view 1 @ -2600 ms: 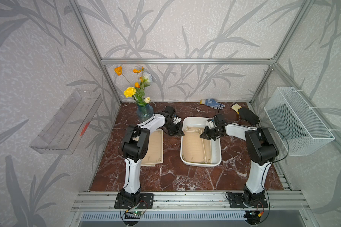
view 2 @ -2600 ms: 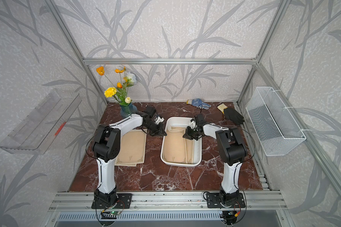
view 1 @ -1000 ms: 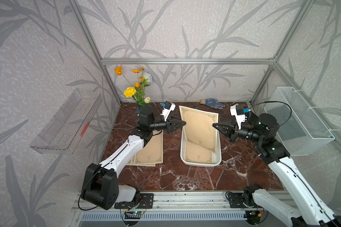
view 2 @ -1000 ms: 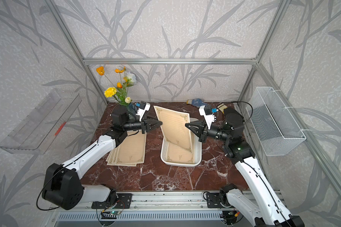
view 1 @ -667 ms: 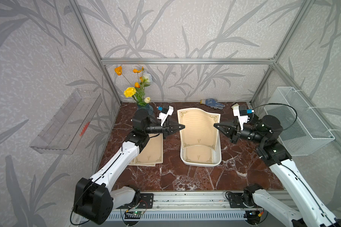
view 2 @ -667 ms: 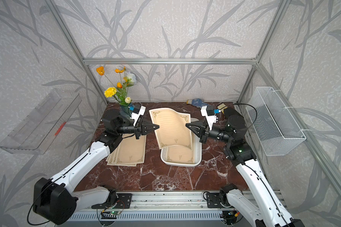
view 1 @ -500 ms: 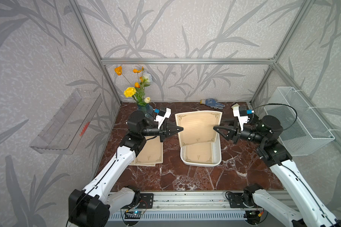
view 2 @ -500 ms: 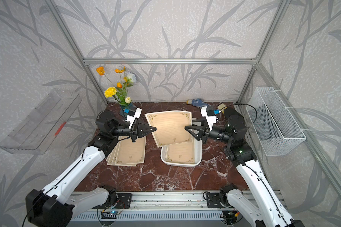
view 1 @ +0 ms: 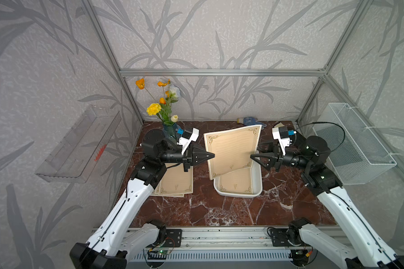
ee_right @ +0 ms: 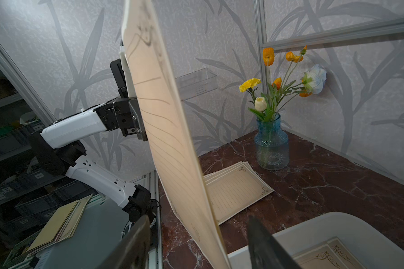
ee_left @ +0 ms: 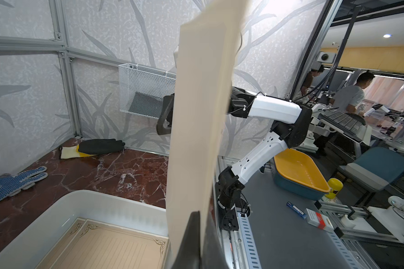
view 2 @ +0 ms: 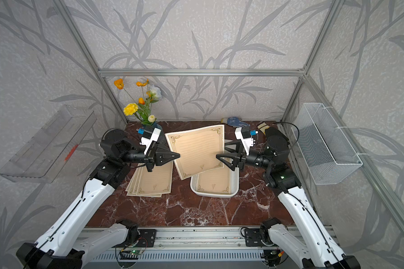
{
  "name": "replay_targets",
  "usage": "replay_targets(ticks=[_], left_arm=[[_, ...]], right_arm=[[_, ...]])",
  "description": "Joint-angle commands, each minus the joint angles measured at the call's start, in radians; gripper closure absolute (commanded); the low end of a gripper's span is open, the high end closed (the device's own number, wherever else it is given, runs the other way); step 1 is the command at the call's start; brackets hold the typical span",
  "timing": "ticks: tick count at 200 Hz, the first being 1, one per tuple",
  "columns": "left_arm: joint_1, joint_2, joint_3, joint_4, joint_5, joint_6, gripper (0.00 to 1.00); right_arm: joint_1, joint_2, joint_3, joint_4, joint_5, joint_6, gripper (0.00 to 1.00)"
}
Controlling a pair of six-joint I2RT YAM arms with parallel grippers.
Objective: Take out the stationery paper from the storage box
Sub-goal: Pick up the stationery paper from the storage box.
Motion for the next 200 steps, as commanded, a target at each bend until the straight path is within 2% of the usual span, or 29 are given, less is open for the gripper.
replay_targets(ticks=[1, 29, 38, 51, 67, 77, 84, 90, 100, 106, 112, 127, 150, 179, 200], left_arm=[[-0.005, -0.016, 0.034, -0.080, 0.070, 0.045, 1.00], [-0.001, -0.009, 0.054, -0.124, 0.063, 0.060, 1.00], [0.002, -0.007, 0.057, -0.126, 0.055, 0.055, 1.00], [0.008, -0.006, 0.064, -0.128, 0.015, 0.045, 1.00], [0.025, -0.009, 0.067, -0.144, -0.060, 0.046, 1.00], [0.041, -0.019, 0.065, -0.158, -0.127, 0.045, 1.00], [0.057, -0.030, 0.065, -0.168, -0.164, 0.050, 0.94], [0.074, -0.042, 0.063, -0.178, -0.205, 0.055, 0.74], [0.098, -0.068, 0.050, -0.184, -0.330, 0.046, 0.41], [0.113, -0.086, 0.042, -0.183, -0.420, 0.031, 0.27], [0.135, -0.106, 0.030, -0.176, -0.504, 0.018, 0.17], [0.189, -0.140, 0.022, -0.191, -0.723, -0.007, 0.02], [0.255, -0.145, 0.091, -0.299, -1.026, -0.014, 0.00], [0.268, -0.107, 0.216, -0.474, -1.516, -0.027, 0.00], [0.269, -0.135, 0.213, -0.474, -1.699, 0.011, 0.00]], right_arm=[[0.015, 0.035, 0.004, 0.067, -0.071, 0.027, 0.35], [0.051, 0.066, 0.025, 0.065, -0.101, 0.010, 0.40], [0.066, 0.069, 0.028, 0.057, -0.091, -0.004, 0.46], [0.086, 0.071, 0.033, 0.047, -0.068, -0.014, 0.63], [0.109, 0.071, 0.028, 0.042, -0.014, -0.013, 0.97], [0.123, 0.071, 0.021, 0.044, 0.048, 0.002, 1.00], [0.131, 0.071, 0.014, 0.052, 0.098, 0.022, 1.00], [0.138, 0.073, 0.006, 0.062, 0.148, 0.049, 1.00], [0.154, 0.083, -0.011, 0.100, 0.208, 0.102, 1.00], [0.169, 0.096, -0.018, 0.130, 0.233, 0.139, 1.00], [0.188, 0.112, -0.017, 0.143, 0.260, 0.163, 1.00], [0.248, 0.168, 0.007, 0.135, 0.318, 0.196, 1.00], [0.323, 0.273, 0.052, 0.144, 0.359, 0.264, 1.00], [0.387, 0.435, 0.097, 0.291, 0.342, 0.395, 1.00], [0.451, 0.569, 0.178, 0.377, 0.329, 0.464, 1.00]])
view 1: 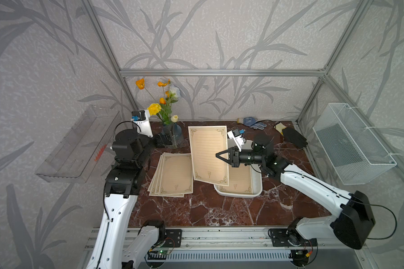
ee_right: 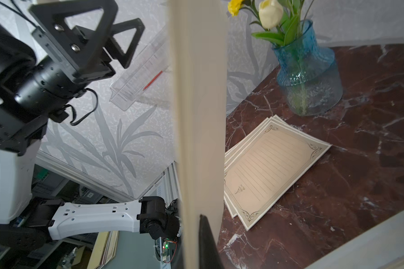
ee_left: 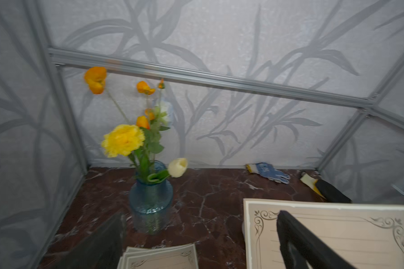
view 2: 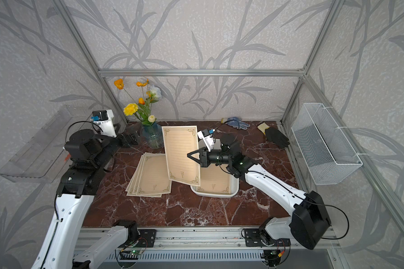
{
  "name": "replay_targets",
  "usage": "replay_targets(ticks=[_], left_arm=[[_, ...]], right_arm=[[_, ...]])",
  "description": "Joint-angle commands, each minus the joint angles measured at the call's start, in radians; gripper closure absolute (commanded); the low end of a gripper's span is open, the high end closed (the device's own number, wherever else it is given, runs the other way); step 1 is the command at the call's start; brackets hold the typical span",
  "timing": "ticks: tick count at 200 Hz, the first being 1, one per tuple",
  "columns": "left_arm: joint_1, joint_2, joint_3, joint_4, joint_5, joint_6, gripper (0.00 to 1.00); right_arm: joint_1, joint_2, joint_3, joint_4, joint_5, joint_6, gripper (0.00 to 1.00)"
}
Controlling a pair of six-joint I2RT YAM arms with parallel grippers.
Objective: Take out the stationery paper from the storage box
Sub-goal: Pick up the stationery paper from the storage box, then place the stationery paper at the center of the board.
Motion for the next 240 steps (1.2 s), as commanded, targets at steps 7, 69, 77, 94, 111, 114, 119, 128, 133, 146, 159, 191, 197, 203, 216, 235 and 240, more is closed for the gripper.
replay_targets(ticks=[7, 69, 77, 94, 111, 114, 119, 128, 133, 146, 159, 191, 197, 203, 216, 235, 240], left_arm=[[0.004, -0.043, 0.011, -0.072, -0.445, 0.036, 0.00], [0.005, -0.036, 0.099, -0.165, -0.476, 0.066, 0.02], [0.004, -0.025, 0.107, -0.185, -0.450, 0.068, 0.03], [0.003, 0.001, 0.124, -0.230, -0.387, 0.069, 0.03], [0.004, 0.014, 0.125, -0.256, -0.350, 0.061, 0.03], [0.003, 0.014, 0.123, -0.256, -0.345, 0.060, 0.03], [0.004, 0.013, 0.119, -0.254, -0.336, 0.057, 0.03], [0.002, 0.011, 0.112, -0.250, -0.325, 0.053, 0.03], [0.004, 0.009, 0.106, -0.246, -0.320, 0.051, 0.03], [0.003, 0.008, 0.099, -0.236, -0.306, 0.049, 0.03], [0.001, 0.011, 0.097, -0.235, -0.296, 0.044, 0.03], [0.002, 0.008, 0.087, -0.231, -0.278, 0.033, 0.03], [0.002, 0.006, 0.087, -0.230, -0.275, 0.032, 0.03], [0.002, 0.004, 0.085, -0.228, -0.275, 0.032, 0.03], [0.002, 0.002, 0.081, -0.226, -0.272, 0.031, 0.03], [0.001, -0.002, 0.079, -0.222, -0.269, 0.030, 0.03], [0.002, -0.003, 0.077, -0.221, -0.268, 0.030, 0.03]], right_arm=[[0.082, 0.149, 0.132, 0.195, -0.006, 0.151, 1.00], [0.213, 0.493, 0.336, 0.246, 0.129, 0.383, 1.00], [0.219, 0.531, 0.350, 0.253, 0.137, 0.413, 1.00], [0.227, 0.595, 0.377, 0.239, 0.167, 0.453, 1.00], [0.231, 0.646, 0.404, 0.210, 0.202, 0.462, 1.00], [0.232, 0.654, 0.411, 0.201, 0.208, 0.461, 1.00], [0.232, 0.667, 0.420, 0.179, 0.221, 0.461, 1.00], [0.233, 0.693, 0.444, 0.136, 0.238, 0.455, 1.00], [0.234, 0.706, 0.457, 0.117, 0.240, 0.450, 1.00], [0.233, 0.750, 0.506, 0.043, 0.248, 0.437, 1.00], [0.230, 0.795, 0.537, 0.007, 0.240, 0.443, 1.00], [0.220, 0.863, 0.582, -0.056, 0.211, 0.455, 1.00], [0.220, 0.868, 0.587, -0.076, 0.217, 0.452, 1.00], [0.217, 0.871, 0.593, -0.093, 0.219, 0.447, 1.00], [0.211, 0.878, 0.606, -0.143, 0.223, 0.434, 1.00], [0.204, 0.874, 0.612, -0.205, 0.245, 0.410, 0.95], [0.203, 0.871, 0.612, -0.218, 0.254, 0.405, 0.91]])
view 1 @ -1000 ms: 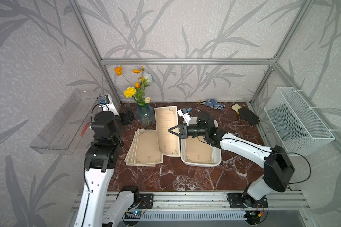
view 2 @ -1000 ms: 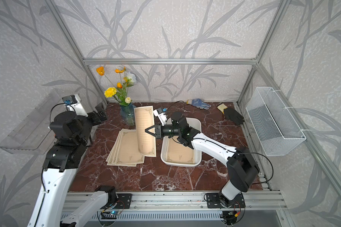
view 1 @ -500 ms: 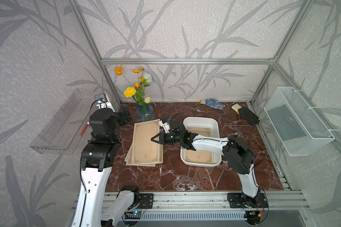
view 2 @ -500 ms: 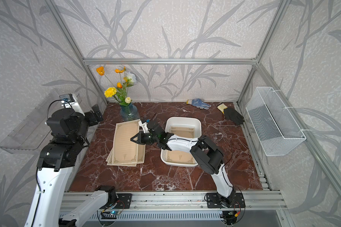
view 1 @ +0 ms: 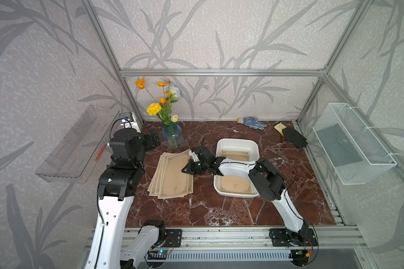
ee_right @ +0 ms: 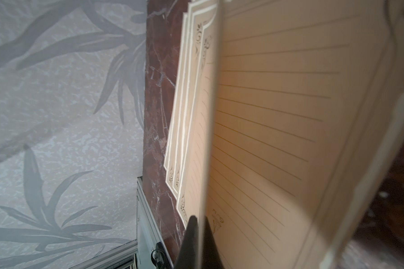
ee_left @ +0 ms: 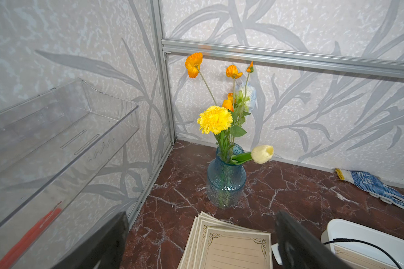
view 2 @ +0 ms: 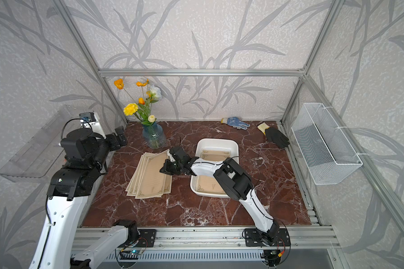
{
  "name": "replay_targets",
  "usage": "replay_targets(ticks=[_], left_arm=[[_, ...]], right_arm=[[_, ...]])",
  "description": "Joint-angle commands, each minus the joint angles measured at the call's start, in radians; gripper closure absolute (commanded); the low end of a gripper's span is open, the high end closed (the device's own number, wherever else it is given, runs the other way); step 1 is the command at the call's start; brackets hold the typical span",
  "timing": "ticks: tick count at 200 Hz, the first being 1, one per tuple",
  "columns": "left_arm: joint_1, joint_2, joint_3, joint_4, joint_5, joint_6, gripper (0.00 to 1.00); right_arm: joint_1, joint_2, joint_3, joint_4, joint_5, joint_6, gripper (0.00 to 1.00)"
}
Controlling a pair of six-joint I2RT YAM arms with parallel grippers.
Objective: Take out the stationery paper from the storage box
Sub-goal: Place the stationery paper at the center of the board.
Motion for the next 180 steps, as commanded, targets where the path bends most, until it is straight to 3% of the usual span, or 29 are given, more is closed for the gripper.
replay_targets(ticks=[1, 56, 58, 61, 68, 71, 75, 180], left_arm=[[0.000, -0.013, -0.011, 0.002, 0.016, -0.007, 0.03], [0.000, -0.003, -0.021, -0.002, 0.008, 0.014, 0.03], [0.000, -0.001, -0.021, -0.002, 0.009, 0.014, 0.03], [0.000, 0.002, -0.019, -0.004, 0.010, 0.016, 0.03], [0.000, 0.010, -0.015, -0.007, 0.010, 0.015, 0.03], [0.001, 0.013, -0.014, -0.008, 0.011, 0.015, 0.03], [0.000, 0.017, -0.012, -0.008, 0.013, 0.015, 0.03], [-0.015, 0.111, 0.001, -0.022, 0.044, 0.013, 0.03]], right_arm=[[-0.014, -0.002, 0.043, -0.108, 0.032, -0.038, 0.91], [-0.025, 0.000, 0.155, -0.393, 0.067, -0.120, 0.53], [-0.025, -0.002, 0.157, -0.402, 0.072, -0.126, 0.49], [-0.025, -0.008, 0.161, -0.417, 0.081, -0.133, 0.35], [-0.024, -0.023, 0.164, -0.442, 0.101, -0.150, 0.28], [-0.023, -0.027, 0.164, -0.450, 0.108, -0.159, 0.12], [-0.024, -0.036, 0.166, -0.460, 0.117, -0.168, 0.06], [-0.012, -0.155, 0.340, -0.791, 0.256, -0.396, 0.02]])
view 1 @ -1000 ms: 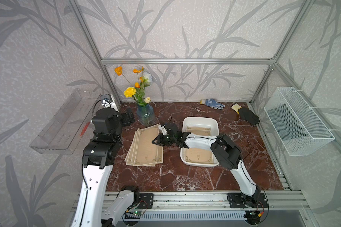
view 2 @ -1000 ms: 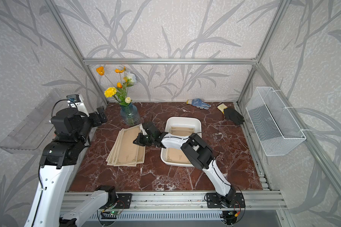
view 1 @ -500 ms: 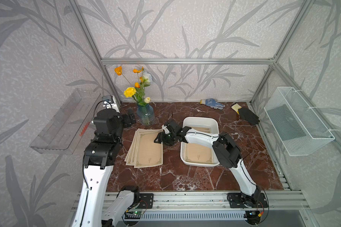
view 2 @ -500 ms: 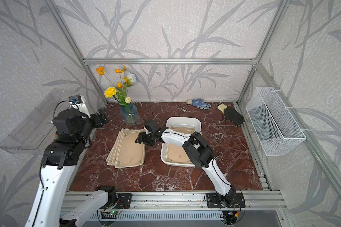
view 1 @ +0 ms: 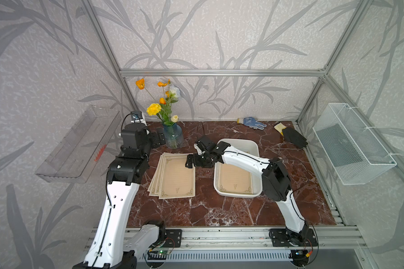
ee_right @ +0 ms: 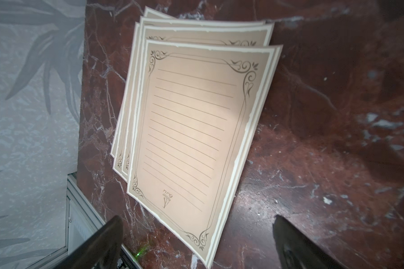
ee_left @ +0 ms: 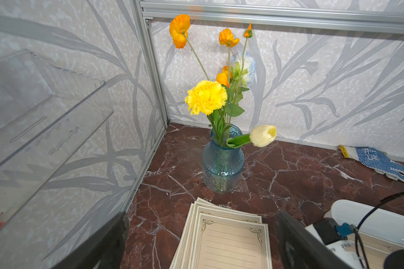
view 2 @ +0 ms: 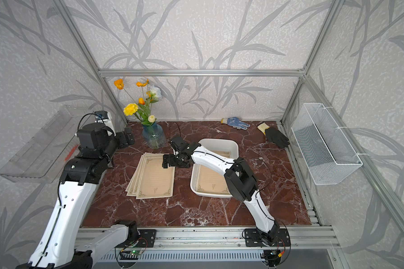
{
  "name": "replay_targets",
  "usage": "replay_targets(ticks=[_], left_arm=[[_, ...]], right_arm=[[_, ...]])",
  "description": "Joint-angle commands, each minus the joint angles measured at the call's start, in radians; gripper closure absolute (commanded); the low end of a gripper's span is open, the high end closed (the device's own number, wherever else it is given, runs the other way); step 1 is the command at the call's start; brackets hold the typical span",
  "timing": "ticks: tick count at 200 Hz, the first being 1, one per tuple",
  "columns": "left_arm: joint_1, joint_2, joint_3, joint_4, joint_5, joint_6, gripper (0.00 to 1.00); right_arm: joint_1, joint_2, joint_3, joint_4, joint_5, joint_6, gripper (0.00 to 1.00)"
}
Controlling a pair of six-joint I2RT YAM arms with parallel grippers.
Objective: Take out the stationery paper from the storage box
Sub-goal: Place the stationery paper at the center of the board.
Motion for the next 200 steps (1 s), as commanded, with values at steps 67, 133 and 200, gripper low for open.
replay_targets(ticks=[67, 133, 200], left_arm=[[-0.055, 0.118, 0.039, -0.077, 0.129, 0.015, 0.14], [-0.245, 0.315, 0.071, -0.046, 0.297, -0.015, 0.24], [-0.301, 0.513, 0.007, 0.051, 0.520, -0.199, 0.19]], right_arm=[[0.013, -0.155, 0.125, -0.212, 0.154, -0.215, 0.03], [-0.088, -0.567, -0.249, -0.210, 0.351, -0.343, 0.16], [-0.243, -0.696, -0.500, -0.257, 0.415, -0.351, 0.32]])
